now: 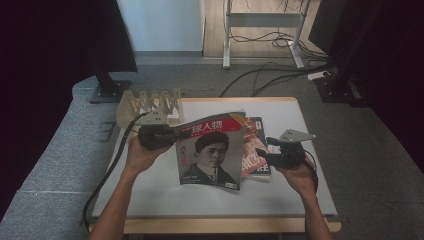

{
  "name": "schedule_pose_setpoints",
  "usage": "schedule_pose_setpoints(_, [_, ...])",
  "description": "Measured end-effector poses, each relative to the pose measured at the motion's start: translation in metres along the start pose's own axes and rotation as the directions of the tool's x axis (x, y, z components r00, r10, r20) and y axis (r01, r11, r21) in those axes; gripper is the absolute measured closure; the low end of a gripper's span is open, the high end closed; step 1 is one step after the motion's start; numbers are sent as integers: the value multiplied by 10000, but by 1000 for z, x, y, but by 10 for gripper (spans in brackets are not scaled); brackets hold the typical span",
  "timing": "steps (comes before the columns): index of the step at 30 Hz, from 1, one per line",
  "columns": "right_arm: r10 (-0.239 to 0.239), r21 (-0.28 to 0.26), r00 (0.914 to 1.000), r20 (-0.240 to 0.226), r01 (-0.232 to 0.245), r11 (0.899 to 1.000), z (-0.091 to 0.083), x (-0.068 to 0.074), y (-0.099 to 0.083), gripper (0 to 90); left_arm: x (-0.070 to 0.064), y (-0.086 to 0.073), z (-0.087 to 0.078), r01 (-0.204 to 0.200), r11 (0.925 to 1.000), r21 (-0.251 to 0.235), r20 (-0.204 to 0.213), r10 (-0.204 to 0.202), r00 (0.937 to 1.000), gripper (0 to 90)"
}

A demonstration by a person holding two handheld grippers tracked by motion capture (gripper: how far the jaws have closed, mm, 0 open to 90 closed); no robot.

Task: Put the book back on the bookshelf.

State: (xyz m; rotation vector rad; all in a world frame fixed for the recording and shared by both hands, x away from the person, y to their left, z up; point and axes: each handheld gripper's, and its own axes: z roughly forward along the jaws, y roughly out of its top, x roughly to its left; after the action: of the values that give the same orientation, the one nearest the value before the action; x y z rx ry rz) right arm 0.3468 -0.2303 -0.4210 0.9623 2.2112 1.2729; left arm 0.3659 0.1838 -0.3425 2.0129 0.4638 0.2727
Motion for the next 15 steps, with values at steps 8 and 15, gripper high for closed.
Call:
schedule_pose_setpoints(8, [528,371,9960,714,-556,9978,-1,-12,-25,127,1,-1,-1,192,9998,-43,157,-192,9997,864])
schedule_pose_setpoints(15, [968,825,9834,1534,-1103,9905,-1,-22,-49,0,1,-2,-1,186,9997,-156,103,-184,9998,864])
